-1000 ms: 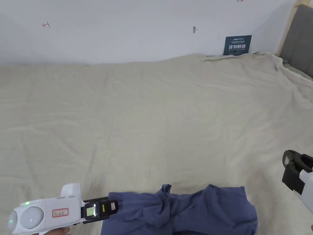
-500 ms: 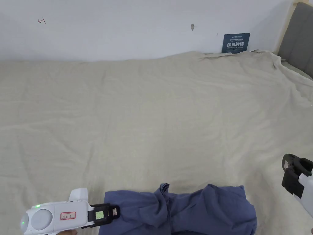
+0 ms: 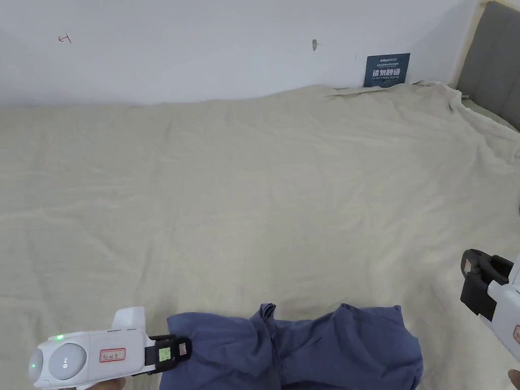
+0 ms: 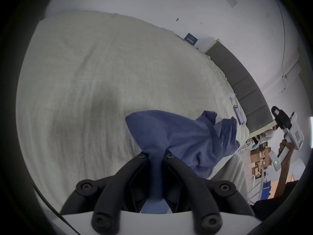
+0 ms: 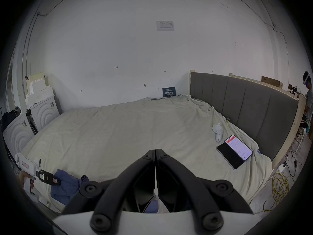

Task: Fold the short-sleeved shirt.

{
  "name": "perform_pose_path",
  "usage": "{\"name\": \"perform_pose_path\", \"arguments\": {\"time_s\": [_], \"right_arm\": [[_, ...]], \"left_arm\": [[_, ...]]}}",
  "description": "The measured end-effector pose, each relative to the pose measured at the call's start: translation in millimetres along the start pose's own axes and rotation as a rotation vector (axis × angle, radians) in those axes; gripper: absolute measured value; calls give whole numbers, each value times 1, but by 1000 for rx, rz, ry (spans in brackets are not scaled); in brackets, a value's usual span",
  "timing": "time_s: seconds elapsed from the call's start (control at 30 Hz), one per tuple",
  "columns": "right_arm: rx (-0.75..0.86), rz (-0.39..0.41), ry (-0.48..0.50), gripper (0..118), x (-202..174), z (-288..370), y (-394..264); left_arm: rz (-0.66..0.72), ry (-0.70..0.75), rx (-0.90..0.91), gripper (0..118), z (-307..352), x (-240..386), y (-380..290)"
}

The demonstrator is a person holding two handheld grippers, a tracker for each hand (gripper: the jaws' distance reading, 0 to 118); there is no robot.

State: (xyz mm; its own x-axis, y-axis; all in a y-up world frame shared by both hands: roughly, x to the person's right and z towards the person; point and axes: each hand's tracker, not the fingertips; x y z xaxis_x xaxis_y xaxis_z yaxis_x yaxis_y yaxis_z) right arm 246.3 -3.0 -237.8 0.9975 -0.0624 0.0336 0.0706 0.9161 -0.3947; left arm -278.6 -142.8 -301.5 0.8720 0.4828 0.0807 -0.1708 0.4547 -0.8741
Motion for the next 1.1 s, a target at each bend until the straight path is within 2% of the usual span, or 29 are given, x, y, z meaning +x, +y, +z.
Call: {"name": "perform_pose_path", "arguments": {"time_s": [0.13,0.4,0.6,0.67,0.8,1.03,1.1], "right_arm": [[8,2,7,0,-1,-1,3],[10,4,29,0,-6,-6,3],[10,0,42,0,-9,-7,3],[11,0,44,0,-8,-6,2],[15,4,44,0,-5,-3,3],[34,-15,32,0,5,6,4],[37,-21,24,0,10,8,3]], "left_arm": [[23,22,28,9,29,-8,6],[56,199,30,9,90,-35,9],[68,242,17,9,107,-14,15],[68,232,8,9,104,10,20],[-50,155,-38,9,83,74,37],[-241,48,-157,9,-1,153,50],[-237,20,-174,9,-22,169,48]]}}
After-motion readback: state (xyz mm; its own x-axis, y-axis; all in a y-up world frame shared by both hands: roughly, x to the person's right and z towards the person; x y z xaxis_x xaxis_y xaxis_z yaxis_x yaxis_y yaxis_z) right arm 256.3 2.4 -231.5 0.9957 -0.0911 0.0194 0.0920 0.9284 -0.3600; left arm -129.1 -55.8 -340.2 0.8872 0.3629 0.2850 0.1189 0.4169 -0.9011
